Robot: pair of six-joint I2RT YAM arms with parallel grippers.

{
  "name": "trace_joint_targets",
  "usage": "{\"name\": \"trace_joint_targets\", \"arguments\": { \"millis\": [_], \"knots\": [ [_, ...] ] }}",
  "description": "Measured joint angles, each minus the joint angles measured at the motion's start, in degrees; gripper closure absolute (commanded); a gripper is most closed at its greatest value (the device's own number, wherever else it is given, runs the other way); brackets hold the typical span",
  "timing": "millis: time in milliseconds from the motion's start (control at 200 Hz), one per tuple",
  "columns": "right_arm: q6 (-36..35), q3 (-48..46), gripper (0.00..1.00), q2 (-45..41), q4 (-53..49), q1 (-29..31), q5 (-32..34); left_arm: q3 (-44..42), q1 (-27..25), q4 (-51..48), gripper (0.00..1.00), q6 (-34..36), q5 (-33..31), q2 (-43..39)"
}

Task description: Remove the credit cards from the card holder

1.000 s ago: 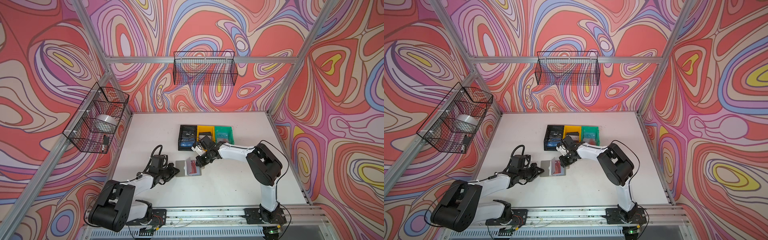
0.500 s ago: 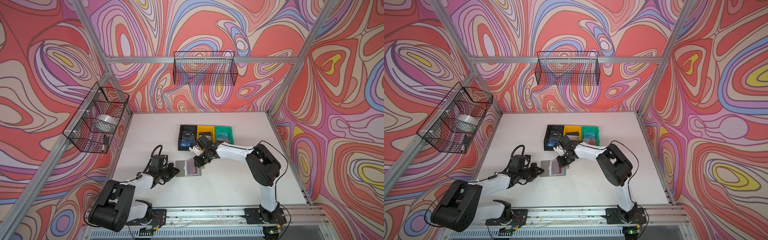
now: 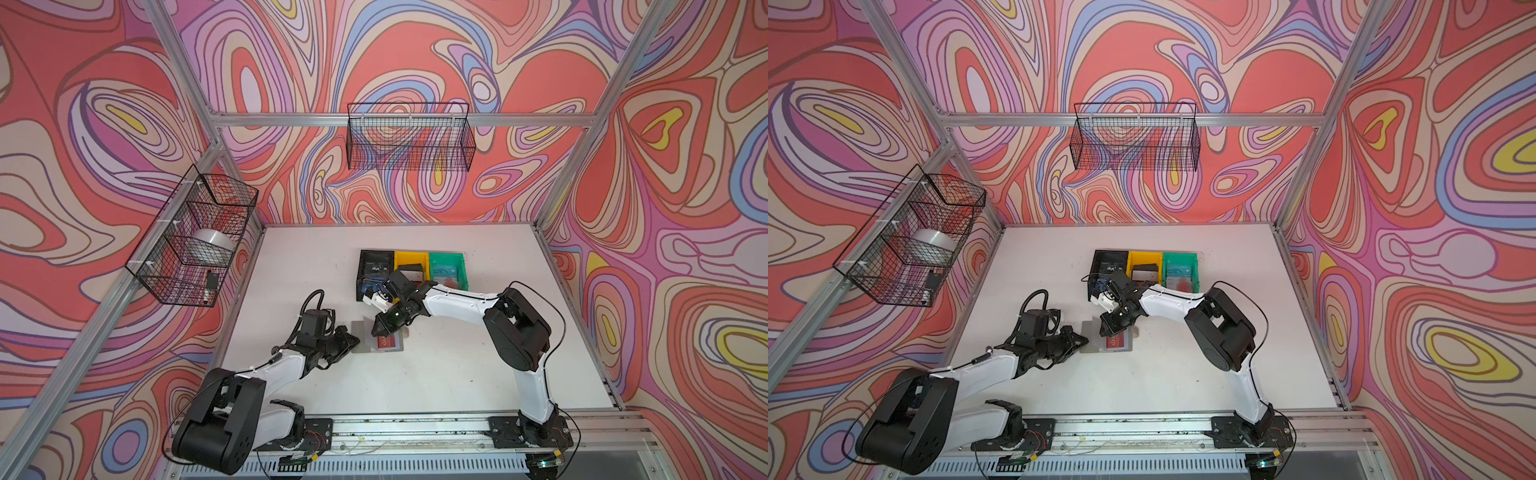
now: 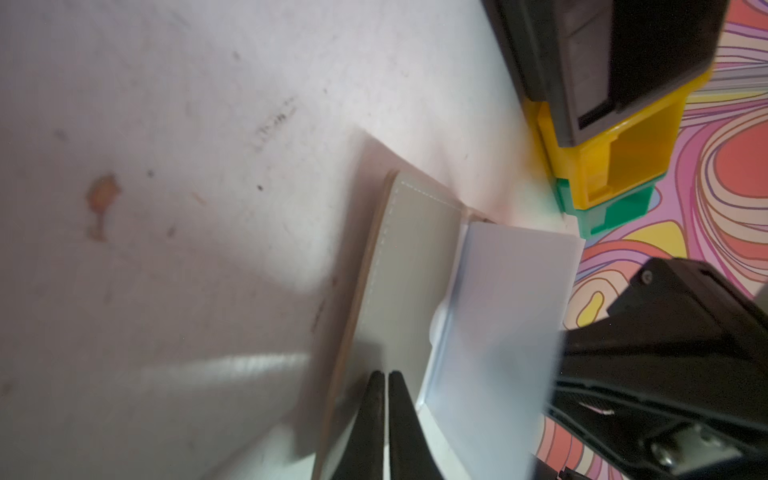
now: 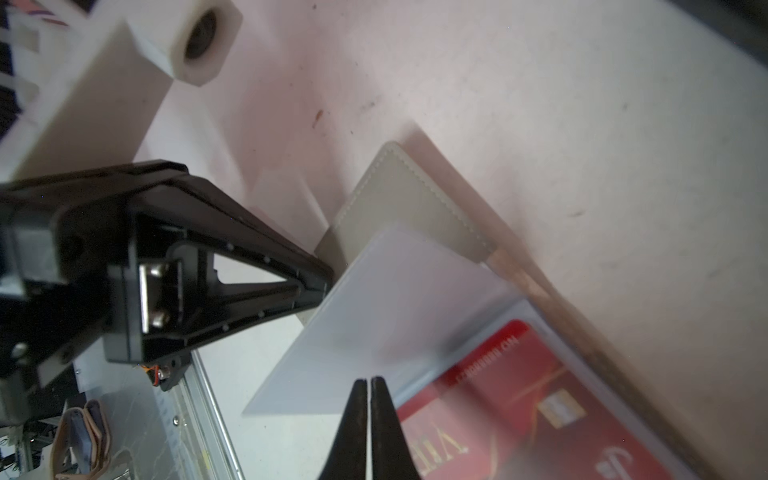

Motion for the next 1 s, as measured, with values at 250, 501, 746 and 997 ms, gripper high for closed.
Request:
{"name": "trace_joint_targets", "arguments": {
  "millis": [250,501,746,997],
  "knots": [
    [1.95,1.73,0.93,3.19,1.62,0.09,-1.68,3.41,0.00,-6.34,0.84,-0.15,-0.31,-13.75],
    [2.60,-1.05,0.93,1.90,2.01,0.09,0.72,2.21,0.00,-2.36,0.83,-2.82,1.77,-9.79],
    [2.62,-5.35,0.94,-5.14,-0.92,0.07,8.92,0.81,-0.24,6.71,0.79,-5.40,4.04,1.05],
    [2.62,-6.60,0.95,-6.47,-4.72,-0.61,16.52,0.81,-1.62,16.52,0.79,-7.30,6.10,9.68]
  ]
}}
